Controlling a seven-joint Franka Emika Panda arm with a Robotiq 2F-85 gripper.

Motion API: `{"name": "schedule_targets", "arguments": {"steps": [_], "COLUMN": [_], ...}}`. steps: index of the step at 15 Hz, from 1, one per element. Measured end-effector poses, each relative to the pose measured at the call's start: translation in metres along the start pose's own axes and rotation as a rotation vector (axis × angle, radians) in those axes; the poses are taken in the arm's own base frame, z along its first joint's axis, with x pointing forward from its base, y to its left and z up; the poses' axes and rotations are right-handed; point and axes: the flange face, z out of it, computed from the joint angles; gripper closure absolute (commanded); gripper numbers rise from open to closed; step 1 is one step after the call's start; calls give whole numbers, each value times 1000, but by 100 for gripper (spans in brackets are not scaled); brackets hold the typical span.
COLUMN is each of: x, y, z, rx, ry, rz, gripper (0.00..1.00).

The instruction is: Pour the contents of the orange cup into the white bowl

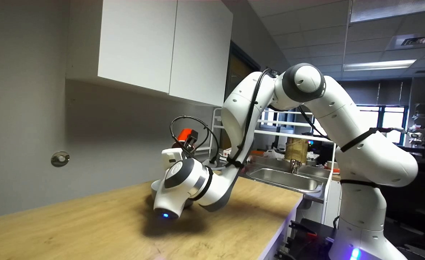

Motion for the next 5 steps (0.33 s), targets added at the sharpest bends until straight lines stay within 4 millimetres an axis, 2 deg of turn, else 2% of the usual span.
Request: {"name": "schedule_targets", "arguments": {"steps": [5], "x": [-1], "y": [1], "z": [0], "rx": [-23], "ry": [5], "rz": [3], "gripper": [98]}}
